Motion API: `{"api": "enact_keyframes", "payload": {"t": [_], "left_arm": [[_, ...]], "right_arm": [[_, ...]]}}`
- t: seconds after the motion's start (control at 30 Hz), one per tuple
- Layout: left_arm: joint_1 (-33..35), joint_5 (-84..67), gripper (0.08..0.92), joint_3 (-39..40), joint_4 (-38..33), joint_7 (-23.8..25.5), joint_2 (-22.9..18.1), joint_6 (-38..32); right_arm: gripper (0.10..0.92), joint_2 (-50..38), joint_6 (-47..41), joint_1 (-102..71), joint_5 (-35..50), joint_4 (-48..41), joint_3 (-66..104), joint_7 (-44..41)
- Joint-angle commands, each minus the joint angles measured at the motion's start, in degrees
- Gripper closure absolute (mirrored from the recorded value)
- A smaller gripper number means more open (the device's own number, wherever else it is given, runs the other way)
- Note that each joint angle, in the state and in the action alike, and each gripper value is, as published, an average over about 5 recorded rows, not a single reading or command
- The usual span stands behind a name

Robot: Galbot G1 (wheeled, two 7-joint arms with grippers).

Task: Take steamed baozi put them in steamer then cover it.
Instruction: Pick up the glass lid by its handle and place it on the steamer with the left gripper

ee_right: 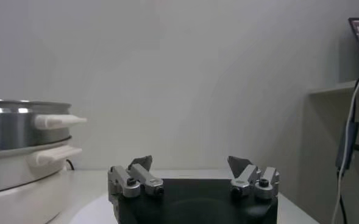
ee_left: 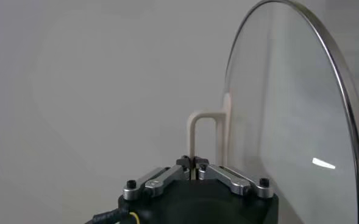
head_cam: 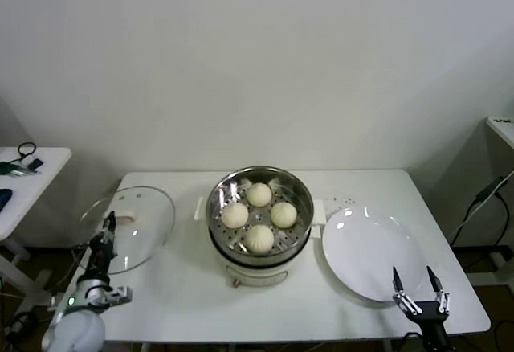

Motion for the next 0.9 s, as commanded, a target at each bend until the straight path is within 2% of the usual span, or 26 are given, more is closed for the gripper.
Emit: {"api": "enact_keyframes", "payload": {"t": [0.03,0.2,0.3,0.5,0.67,0.9], "left_arm": [[-0.6,-7.3,0.870,2.6,-23.1,13.9,6.7,15.7],[-3.0,1.0,0.870,10.8,-28.4,16.0,6.5,19.8],[-5.2,7.4,0.870,17.5,-29.4,17.3,4.5,22.1],[-8.7,14.1,0.870,28.3,-28.3,20.4,-1.5,24.7],[-12.0,19.5,0.870,35.9,-25.4,23.3,-8.5,27.1],[-15.7,23.6,0.870,41.1,-18.9,25.2,-17.1,30.4]], "right_arm": [[0.203,0.0,-1.5,1.7,-2.3,-1.4,-0.3,1.9],[0.203,-0.1,-1.5,3.2,-2.3,-2.5,-0.7,2.3],[0.203,-0.1,-1.5,4.2,-2.2,-3.3,-0.9,2.6],[0.203,-1.0,-0.5,5.9,-1.5,-5.3,-1.7,2.8],[0.203,-1.8,-0.1,7.1,-0.9,-6.9,-2.6,2.7],[0.203,-2.4,0.3,7.5,-0.5,-8.1,-3.4,2.7]]}}
